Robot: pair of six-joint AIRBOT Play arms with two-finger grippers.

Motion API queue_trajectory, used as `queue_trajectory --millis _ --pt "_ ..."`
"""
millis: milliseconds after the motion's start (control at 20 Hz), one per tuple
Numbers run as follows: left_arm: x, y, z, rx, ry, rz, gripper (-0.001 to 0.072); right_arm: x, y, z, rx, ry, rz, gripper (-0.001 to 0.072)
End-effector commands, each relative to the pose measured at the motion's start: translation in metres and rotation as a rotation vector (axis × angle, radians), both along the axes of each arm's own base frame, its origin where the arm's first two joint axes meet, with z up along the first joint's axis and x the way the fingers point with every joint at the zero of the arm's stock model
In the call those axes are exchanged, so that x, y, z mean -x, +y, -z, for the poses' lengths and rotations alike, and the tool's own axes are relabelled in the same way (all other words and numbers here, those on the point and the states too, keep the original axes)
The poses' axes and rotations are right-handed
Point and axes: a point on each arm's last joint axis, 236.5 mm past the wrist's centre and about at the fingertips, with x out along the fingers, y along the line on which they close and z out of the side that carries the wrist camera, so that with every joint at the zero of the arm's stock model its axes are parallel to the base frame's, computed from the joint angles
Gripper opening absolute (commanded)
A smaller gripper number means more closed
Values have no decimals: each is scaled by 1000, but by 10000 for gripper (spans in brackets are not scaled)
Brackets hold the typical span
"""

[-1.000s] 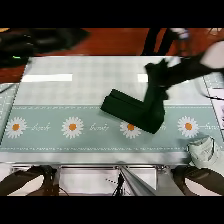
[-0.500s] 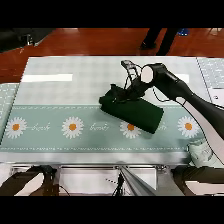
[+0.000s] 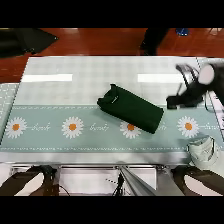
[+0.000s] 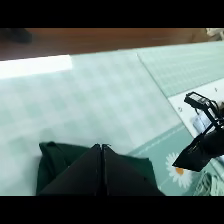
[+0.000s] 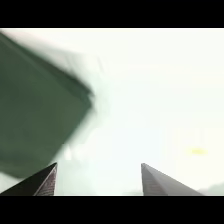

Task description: Fold the shirts.

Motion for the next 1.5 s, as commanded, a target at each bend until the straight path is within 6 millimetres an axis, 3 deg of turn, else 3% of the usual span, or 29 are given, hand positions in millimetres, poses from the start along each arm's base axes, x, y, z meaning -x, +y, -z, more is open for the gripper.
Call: queue_trajectory --millis 0,200,350,500,550,650,700,750,800,950,1150,1300,1450 --pt "9 0 13 -44 42 31 18 41 28 41 -294 25 212 591" --pt "10 -1 14 -30 64 27 19 34 84 71 -514 -56 339 591" --pt "10 -1 14 -24 72 23 18 14 99 80 -521 -155 412 587" --pt "10 -1 14 -24 72 23 18 6 114 96 -531 -138 503 565" --pt "10 -1 14 -24 72 23 18 8 123 101 -548 -112 516 497" --pt "10 -1 14 -24 72 23 18 10 136 103 -587 -96 484 284" --pt "10 -1 14 -24 72 22 18 7 141 98 -610 -113 454 106" --pt "10 -1 14 -24 72 22 18 3 141 92 -623 -125 430 26" --pt "10 -1 14 -24 72 22 18 -3 139 82 -629 -150 385 25" --pt "10 -1 14 -24 72 22 18 -26 106 33 -578 -272 248 25" --pt "10 -1 15 -24 73 23 18 -42 24 -43 -412 -436 237 24" --pt "10 -1 15 -25 73 23 18 -35 -35 -87 -308 -519 303 24" --pt "10 -1 15 -25 73 23 18 -13 -89 -103 -206 -510 404 24"
